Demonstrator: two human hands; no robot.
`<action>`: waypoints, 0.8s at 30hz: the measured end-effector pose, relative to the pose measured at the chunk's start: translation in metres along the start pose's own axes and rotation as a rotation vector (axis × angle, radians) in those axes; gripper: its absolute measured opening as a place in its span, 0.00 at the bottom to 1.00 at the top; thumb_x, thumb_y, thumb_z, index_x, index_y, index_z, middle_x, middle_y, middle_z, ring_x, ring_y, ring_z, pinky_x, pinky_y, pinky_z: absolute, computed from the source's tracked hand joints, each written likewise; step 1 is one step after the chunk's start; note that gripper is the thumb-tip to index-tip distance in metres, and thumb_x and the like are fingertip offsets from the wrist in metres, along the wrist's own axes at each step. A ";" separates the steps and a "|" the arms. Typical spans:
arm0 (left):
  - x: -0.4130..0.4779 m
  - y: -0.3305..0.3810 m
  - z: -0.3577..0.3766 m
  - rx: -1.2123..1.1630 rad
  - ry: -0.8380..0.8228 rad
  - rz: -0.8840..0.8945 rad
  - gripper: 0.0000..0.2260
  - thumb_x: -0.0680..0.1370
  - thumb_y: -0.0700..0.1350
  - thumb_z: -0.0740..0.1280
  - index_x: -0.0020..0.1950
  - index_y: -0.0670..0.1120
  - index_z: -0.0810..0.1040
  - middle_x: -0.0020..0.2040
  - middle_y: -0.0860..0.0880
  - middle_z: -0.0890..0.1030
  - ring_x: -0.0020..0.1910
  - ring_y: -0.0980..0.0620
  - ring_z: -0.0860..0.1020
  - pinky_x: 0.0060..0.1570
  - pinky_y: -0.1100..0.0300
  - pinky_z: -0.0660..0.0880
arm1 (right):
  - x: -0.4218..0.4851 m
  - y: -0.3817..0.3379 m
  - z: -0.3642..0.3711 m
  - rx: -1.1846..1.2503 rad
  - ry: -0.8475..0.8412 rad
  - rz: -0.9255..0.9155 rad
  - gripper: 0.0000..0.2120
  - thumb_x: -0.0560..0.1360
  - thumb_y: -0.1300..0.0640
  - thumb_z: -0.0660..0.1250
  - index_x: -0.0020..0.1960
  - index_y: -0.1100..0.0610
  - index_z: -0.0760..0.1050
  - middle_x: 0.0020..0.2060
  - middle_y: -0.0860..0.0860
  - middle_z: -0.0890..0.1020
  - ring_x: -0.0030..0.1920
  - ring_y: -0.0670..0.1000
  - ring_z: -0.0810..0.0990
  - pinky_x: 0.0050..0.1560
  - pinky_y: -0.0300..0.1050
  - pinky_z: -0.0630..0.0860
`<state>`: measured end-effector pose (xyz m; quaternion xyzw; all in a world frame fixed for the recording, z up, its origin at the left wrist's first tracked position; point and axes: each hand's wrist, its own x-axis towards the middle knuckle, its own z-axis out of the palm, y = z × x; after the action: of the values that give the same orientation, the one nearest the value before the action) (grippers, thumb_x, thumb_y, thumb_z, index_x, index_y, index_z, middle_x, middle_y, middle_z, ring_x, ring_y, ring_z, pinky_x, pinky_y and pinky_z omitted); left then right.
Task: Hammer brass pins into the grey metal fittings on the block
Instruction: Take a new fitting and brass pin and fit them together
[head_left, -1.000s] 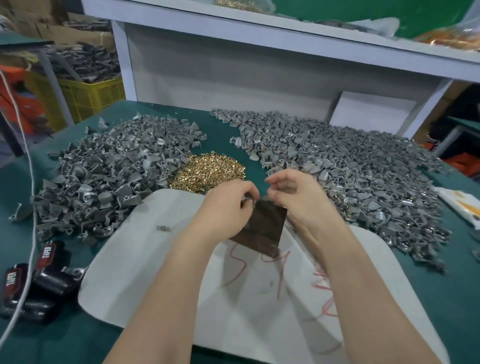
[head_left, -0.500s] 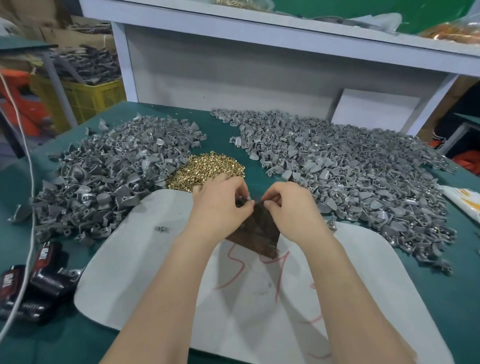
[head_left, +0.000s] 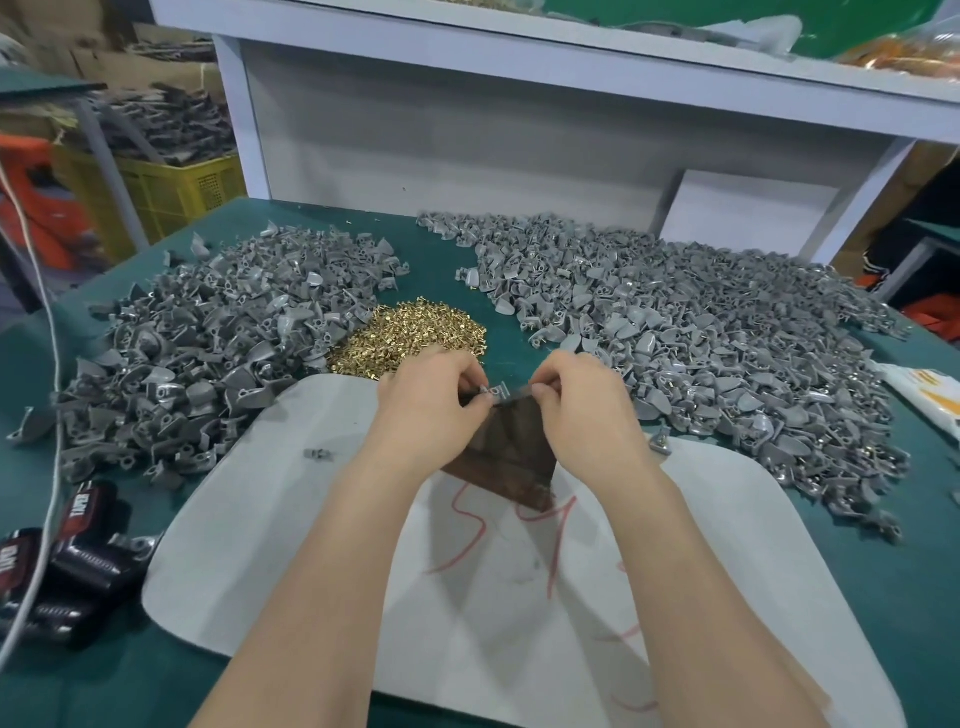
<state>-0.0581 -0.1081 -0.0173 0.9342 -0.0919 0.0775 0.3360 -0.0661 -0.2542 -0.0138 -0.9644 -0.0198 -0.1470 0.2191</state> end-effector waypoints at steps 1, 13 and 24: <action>0.000 0.000 0.000 -0.009 -0.009 0.001 0.04 0.76 0.47 0.68 0.43 0.55 0.74 0.46 0.54 0.76 0.50 0.51 0.76 0.58 0.49 0.71 | 0.001 0.000 0.000 0.092 0.050 0.005 0.05 0.77 0.62 0.61 0.49 0.57 0.76 0.44 0.51 0.77 0.48 0.51 0.75 0.51 0.44 0.69; 0.000 0.002 -0.001 -0.023 -0.033 0.009 0.06 0.76 0.44 0.67 0.43 0.55 0.78 0.40 0.57 0.77 0.50 0.50 0.78 0.57 0.50 0.73 | 0.003 -0.005 0.009 0.459 0.051 0.017 0.05 0.74 0.62 0.67 0.44 0.53 0.77 0.39 0.48 0.80 0.42 0.45 0.78 0.49 0.38 0.74; 0.000 0.000 0.000 -0.015 0.005 0.029 0.03 0.76 0.45 0.67 0.43 0.52 0.77 0.40 0.55 0.77 0.50 0.48 0.77 0.56 0.49 0.73 | 0.001 -0.008 0.012 0.285 0.039 -0.007 0.03 0.72 0.60 0.70 0.39 0.55 0.80 0.40 0.47 0.74 0.35 0.39 0.72 0.40 0.24 0.66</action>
<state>-0.0578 -0.1087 -0.0172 0.9301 -0.1051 0.0838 0.3418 -0.0623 -0.2418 -0.0202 -0.9204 -0.0393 -0.1623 0.3536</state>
